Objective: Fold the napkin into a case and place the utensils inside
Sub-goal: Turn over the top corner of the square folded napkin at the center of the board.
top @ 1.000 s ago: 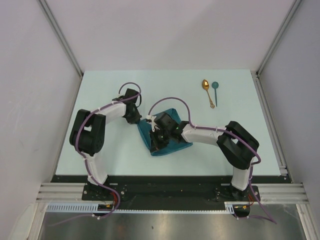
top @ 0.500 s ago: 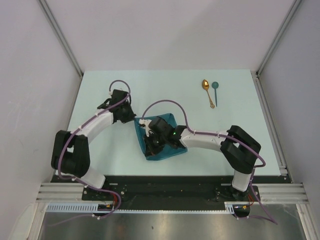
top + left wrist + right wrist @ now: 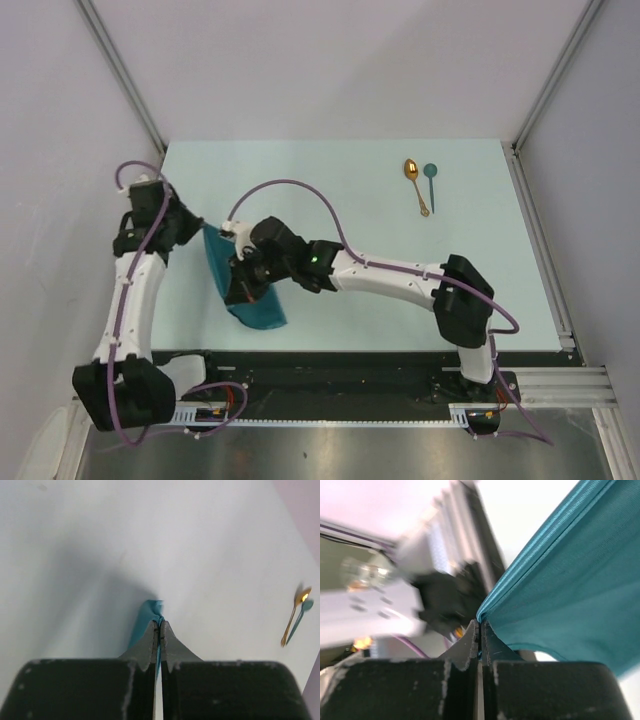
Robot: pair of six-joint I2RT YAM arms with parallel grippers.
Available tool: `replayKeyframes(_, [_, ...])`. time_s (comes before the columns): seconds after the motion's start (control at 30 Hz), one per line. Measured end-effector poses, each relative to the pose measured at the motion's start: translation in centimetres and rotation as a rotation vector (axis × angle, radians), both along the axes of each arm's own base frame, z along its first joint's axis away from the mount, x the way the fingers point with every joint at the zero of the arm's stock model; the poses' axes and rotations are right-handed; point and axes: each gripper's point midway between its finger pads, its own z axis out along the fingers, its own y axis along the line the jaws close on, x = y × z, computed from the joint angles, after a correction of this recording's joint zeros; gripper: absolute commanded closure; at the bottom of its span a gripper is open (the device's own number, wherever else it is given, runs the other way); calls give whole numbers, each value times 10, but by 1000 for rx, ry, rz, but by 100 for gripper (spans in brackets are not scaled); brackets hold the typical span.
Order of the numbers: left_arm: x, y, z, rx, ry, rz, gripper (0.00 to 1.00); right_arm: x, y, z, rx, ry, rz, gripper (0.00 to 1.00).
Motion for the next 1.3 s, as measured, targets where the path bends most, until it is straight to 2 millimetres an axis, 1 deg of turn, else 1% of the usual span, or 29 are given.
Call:
replayKeyframes(0.07, [-10, 23, 21, 21, -22, 70, 100, -10, 22, 20, 66, 7, 36, 100])
replayKeyframes(0.1, [-14, 31, 33, 37, -35, 99, 100, -15, 32, 29, 100, 14, 52, 100])
replayKeyframes(0.17, [-19, 38, 61, 64, -88, 121, 100, -24, 47, 48, 174, 33, 79, 100])
replayKeyframes(0.23, [-22, 38, 84, 80, -150, 125, 100, -29, 54, 63, 238, 56, 96, 100])
replayKeyframes(0.3, [-22, 39, 95, 85, -187, 129, 100, -31, 57, 73, 288, 83, 108, 100])
replayKeyframes(0.33, [-21, 38, 96, 85, -194, 125, 100, -31, 57, 77, 318, 96, 114, 100])
replayKeyframes(0.37, [-17, 36, 95, 85, -197, 118, 100, -29, 57, 77, 338, 107, 109, 100])
replayKeyframes(0.4, [-12, 33, 92, 84, -196, 105, 100, -25, 55, 74, 352, 122, 97, 100])
replayKeyframes(0.43, [-5, 25, 83, 83, -182, 79, 100, -19, 50, 65, 356, 141, 78, 100])
replayKeyframes(0.5, [12, 2, 57, 72, -137, 11, 100, -6, 38, 42, 344, 196, 39, 100])
replayKeyframes(0.53, [21, -11, 40, 66, -110, -27, 100, 3, 28, 25, 344, 231, 11, 100])
replayKeyframes(0.6, [37, -38, -3, 60, -36, -93, 100, 18, 8, -14, 296, 300, -54, 100])
replayKeyframes(0.63, [42, -53, -31, 63, 12, -126, 100, 23, -6, -37, 264, 338, -88, 100])
replayKeyframes(0.7, [47, -80, -82, 67, 103, -183, 100, 28, -34, -77, 202, 412, -143, 100])
replayKeyframes(0.77, [49, -104, -115, 67, 158, -229, 100, 30, -60, -109, 150, 463, -191, 100])
replayKeyframes(0.8, [50, -113, -124, 66, 167, -246, 100, 32, -72, -121, 129, 483, -216, 100])
replayKeyframes(0.83, [53, -123, -133, 65, 168, -260, 100, 34, -82, -129, 118, 497, -237, 100])
replayKeyframes(0.9, [56, -145, -145, 62, 160, -291, 100, 38, -102, -138, 107, 511, -271, 100])
replayKeyframes(0.97, [60, -165, -151, 58, 151, -320, 100, 40, -116, -138, 110, 512, -291, 100])
replayKeyframes(1.1, [71, -199, -153, 43, 125, -367, 100, 51, -137, -129, 132, 471, -321, 100])
replayKeyframes(1.2, [77, -216, -153, 27, 95, -388, 100, 58, -150, -128, 134, 446, -344, 100])
replayKeyframes(1.3, [80, -229, -157, 4, 79, -420, 100, 60, -164, -136, 110, 433, -363, 100])
